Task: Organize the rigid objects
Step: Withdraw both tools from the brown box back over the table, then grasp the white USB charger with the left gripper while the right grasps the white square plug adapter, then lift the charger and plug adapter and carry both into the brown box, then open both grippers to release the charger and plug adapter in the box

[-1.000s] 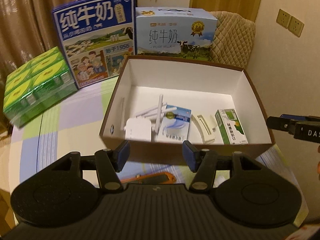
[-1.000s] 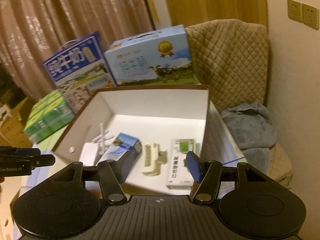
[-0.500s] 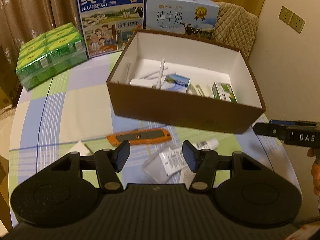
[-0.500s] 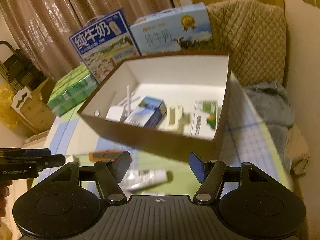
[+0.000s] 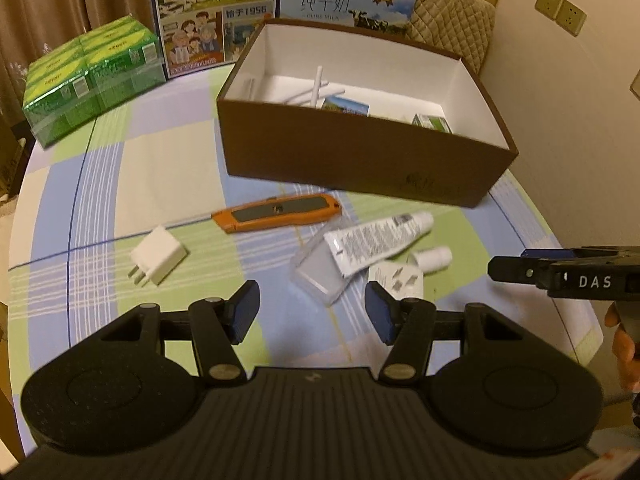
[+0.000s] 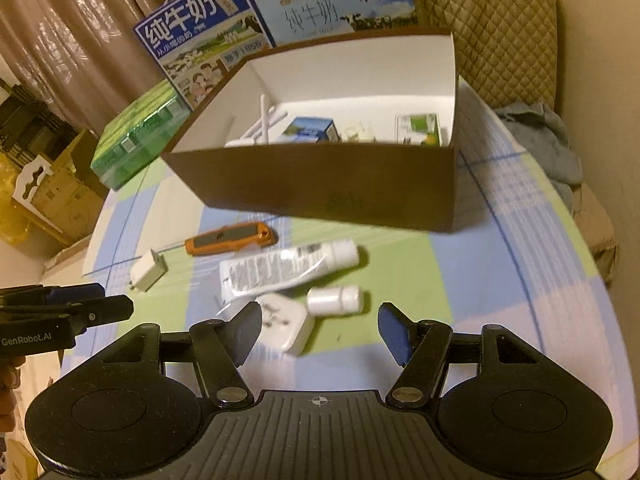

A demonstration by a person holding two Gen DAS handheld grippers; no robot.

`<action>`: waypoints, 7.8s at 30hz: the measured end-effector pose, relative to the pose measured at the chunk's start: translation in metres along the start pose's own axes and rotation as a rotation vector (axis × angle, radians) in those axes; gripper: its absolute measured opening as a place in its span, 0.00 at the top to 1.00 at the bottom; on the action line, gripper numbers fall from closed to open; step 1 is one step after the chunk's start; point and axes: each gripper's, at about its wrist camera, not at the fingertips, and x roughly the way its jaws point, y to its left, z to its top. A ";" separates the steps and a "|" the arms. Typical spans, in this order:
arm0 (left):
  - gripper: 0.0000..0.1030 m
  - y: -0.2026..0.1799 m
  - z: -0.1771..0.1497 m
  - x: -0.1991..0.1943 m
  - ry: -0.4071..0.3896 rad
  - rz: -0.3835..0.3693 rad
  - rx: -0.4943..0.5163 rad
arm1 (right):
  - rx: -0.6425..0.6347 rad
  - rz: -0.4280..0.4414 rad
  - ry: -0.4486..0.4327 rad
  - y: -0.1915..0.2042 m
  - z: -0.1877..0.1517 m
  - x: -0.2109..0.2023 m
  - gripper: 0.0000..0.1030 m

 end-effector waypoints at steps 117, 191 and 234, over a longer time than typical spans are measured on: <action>0.66 0.081 -0.014 0.115 0.136 0.041 0.177 | 0.089 -0.426 0.044 0.010 -0.071 0.072 0.44; 0.66 -0.015 0.230 0.129 -0.129 0.014 0.228 | -0.085 -0.038 -0.191 -0.003 0.192 0.096 0.45; 0.58 0.004 0.284 0.255 0.016 0.028 0.233 | 0.057 -0.074 -0.069 -0.044 0.251 0.220 0.44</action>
